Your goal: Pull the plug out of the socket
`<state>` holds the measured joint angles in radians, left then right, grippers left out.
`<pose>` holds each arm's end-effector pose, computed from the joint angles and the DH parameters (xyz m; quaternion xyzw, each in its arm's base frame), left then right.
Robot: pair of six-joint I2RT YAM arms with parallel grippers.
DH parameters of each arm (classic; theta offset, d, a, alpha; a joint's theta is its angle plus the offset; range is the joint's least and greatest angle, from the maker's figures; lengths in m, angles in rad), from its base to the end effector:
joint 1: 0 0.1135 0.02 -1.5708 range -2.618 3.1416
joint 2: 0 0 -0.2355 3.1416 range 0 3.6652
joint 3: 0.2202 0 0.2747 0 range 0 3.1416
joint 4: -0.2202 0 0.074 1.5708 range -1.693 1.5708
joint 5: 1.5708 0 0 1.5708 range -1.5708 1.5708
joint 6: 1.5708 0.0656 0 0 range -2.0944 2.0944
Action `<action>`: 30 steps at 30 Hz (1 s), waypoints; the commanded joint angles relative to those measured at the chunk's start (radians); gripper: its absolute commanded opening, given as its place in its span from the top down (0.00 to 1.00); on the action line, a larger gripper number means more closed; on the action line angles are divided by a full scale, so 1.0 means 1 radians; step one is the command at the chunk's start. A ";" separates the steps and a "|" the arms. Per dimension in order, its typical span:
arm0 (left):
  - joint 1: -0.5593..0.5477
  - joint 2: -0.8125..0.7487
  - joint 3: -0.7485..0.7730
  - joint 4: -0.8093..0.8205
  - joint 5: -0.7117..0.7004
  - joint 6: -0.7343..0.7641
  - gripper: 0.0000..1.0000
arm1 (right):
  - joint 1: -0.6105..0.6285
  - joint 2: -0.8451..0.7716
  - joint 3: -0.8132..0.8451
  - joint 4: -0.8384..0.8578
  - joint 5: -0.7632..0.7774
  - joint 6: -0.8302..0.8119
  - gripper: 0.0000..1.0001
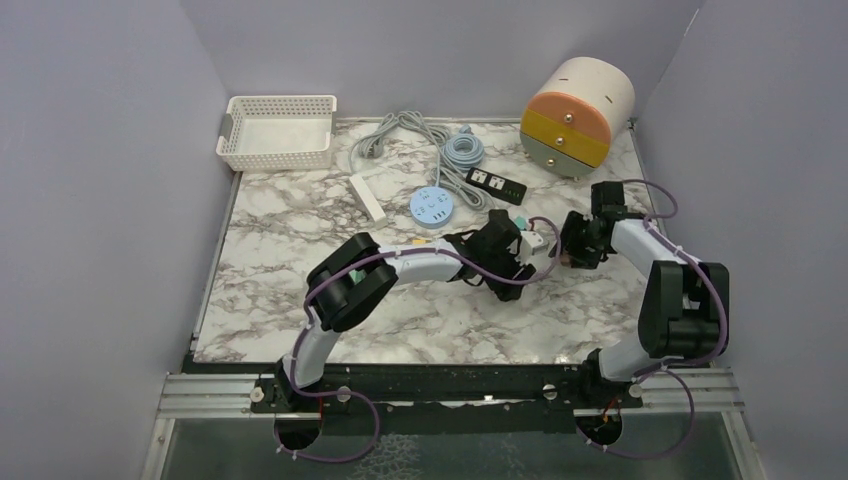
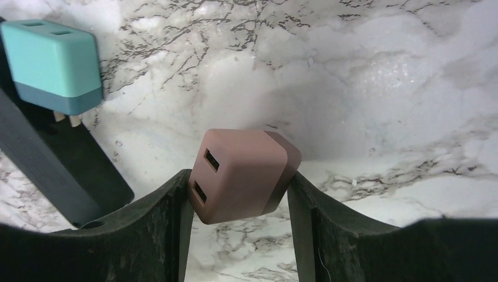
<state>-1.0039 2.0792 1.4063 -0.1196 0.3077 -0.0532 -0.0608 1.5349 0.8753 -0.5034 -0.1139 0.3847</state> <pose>0.2397 -0.4135 0.1018 0.4701 0.7863 -0.3115 0.2523 0.3152 -0.0117 0.1042 0.2048 0.9561 0.0876 0.1905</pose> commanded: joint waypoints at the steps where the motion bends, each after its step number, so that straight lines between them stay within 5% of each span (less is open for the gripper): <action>1: -0.007 0.034 0.040 -0.026 -0.027 0.005 0.51 | -0.007 -0.082 0.005 -0.030 0.005 0.020 0.76; 6: -0.007 -0.002 0.001 -0.019 -0.062 -0.016 0.98 | 0.000 -0.146 0.009 -0.036 -0.002 -0.006 0.84; 7: -0.007 -0.026 -0.017 -0.018 -0.076 -0.018 1.00 | 0.018 -0.155 0.009 -0.037 0.001 -0.007 0.85; 11: 0.002 -0.177 -0.127 0.003 -0.127 -0.043 1.00 | 0.204 -0.172 0.035 -0.050 0.117 0.043 0.86; 18: 0.156 -0.447 -0.342 0.059 -0.194 -0.210 1.00 | 0.407 -0.056 0.094 0.063 0.058 0.166 0.84; 23: 0.236 -0.400 -0.354 0.060 -0.191 -0.302 1.00 | 0.580 0.159 0.247 0.098 0.019 0.191 0.79; 30: 0.277 -0.259 -0.296 0.072 -0.130 -0.398 1.00 | 0.653 0.312 0.367 0.076 -0.026 0.193 0.67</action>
<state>-0.7197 1.7481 1.0691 -0.0807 0.1104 -0.3614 0.5568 1.7641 1.2030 -0.4381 -0.0685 0.5503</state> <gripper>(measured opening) 0.443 0.573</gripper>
